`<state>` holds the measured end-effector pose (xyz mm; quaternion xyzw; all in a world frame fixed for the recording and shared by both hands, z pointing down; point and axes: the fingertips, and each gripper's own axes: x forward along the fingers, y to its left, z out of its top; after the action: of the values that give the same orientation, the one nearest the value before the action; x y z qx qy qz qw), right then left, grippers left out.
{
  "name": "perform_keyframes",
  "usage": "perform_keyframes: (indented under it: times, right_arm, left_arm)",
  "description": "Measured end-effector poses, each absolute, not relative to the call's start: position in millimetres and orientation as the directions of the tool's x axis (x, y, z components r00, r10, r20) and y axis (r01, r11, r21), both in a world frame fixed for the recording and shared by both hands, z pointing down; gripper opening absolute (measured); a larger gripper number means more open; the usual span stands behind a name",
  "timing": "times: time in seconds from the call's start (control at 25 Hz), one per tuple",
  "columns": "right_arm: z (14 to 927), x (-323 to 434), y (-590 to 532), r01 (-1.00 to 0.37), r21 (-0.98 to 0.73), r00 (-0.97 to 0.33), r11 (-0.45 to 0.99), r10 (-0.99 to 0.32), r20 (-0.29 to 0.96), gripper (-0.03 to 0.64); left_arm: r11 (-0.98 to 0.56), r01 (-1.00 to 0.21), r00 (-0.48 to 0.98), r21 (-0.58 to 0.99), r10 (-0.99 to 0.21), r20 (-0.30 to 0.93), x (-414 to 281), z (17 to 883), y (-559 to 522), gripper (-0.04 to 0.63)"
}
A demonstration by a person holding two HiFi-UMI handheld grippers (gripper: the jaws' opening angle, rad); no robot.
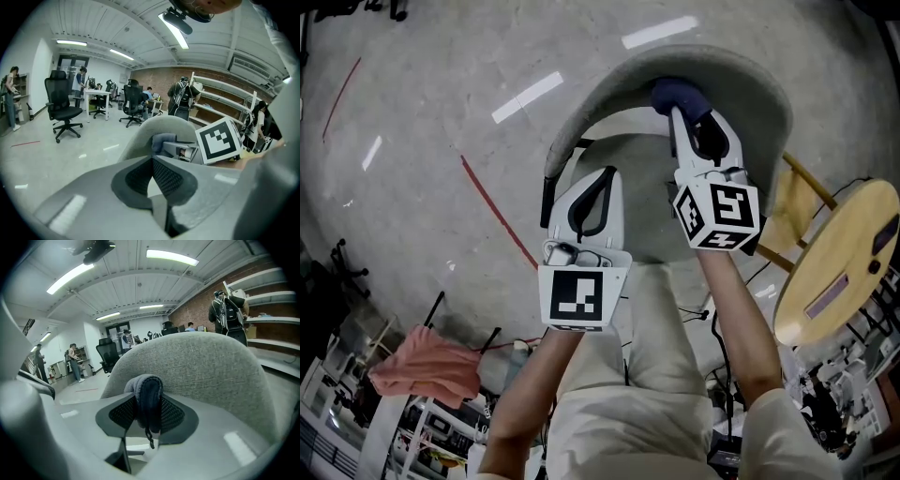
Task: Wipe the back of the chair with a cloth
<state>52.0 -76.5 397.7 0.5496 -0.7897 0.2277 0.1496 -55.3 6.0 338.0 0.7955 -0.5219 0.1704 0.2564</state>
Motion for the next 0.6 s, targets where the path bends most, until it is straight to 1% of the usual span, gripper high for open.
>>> perform_keyframes:
  times: [0.6]
  right_arm:
    - [393,104,-71,-0.975,-0.171,-0.210,0.141,-0.833,0.513,0.147]
  left_arm:
    - [-0.361,-0.903,0.428,0.231,-0.729,0.534,-35,334,-1,0.000]
